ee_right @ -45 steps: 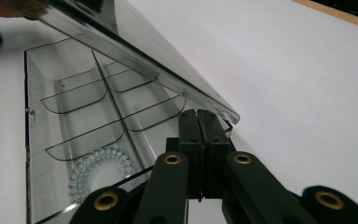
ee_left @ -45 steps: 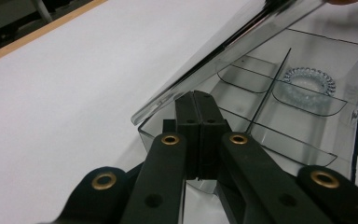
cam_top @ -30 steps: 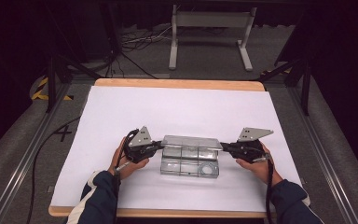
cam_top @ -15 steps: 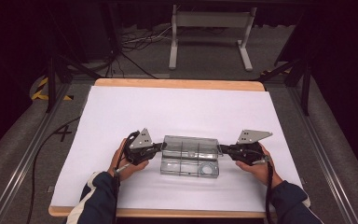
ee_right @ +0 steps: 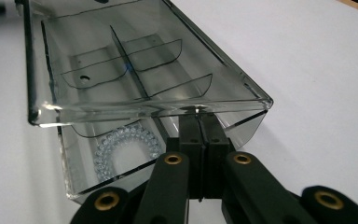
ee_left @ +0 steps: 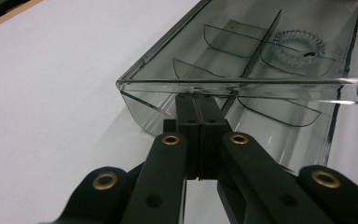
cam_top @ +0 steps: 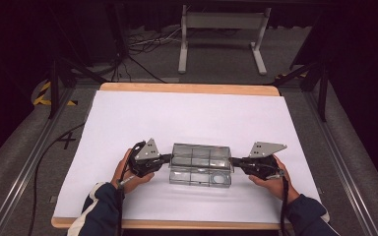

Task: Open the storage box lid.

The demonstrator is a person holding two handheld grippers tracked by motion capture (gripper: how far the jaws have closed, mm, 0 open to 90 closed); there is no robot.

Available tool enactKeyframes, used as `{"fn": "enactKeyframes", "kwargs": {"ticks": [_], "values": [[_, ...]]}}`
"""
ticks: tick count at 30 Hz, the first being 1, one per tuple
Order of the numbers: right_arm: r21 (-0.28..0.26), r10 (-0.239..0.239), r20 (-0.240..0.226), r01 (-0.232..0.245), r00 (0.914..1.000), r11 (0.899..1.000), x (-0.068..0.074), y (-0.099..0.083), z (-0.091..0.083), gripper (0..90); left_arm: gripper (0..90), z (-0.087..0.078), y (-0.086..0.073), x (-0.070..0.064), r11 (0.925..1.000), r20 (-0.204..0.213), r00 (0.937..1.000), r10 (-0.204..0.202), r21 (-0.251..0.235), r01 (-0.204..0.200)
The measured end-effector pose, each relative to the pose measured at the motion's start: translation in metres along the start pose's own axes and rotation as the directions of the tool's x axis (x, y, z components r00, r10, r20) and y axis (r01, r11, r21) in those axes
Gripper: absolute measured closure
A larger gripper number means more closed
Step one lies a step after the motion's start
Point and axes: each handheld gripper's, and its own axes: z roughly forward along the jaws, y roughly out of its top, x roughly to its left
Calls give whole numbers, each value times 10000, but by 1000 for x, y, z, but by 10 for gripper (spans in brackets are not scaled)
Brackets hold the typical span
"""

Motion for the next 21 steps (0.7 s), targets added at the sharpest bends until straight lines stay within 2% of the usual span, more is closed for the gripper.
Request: {"fn": "enactKeyframes", "kwargs": {"ticks": [14,21], "values": [[228,-113,-72,114,9999,9997,8,-6,-2,900,900,0,-6,-6,9995,155,9999,70,305,-75],[72,-120,50,120,9999,9999,15,-8,-4,900,900,-4,-13,-12,9987,205,9998,83,508,-93]]}}
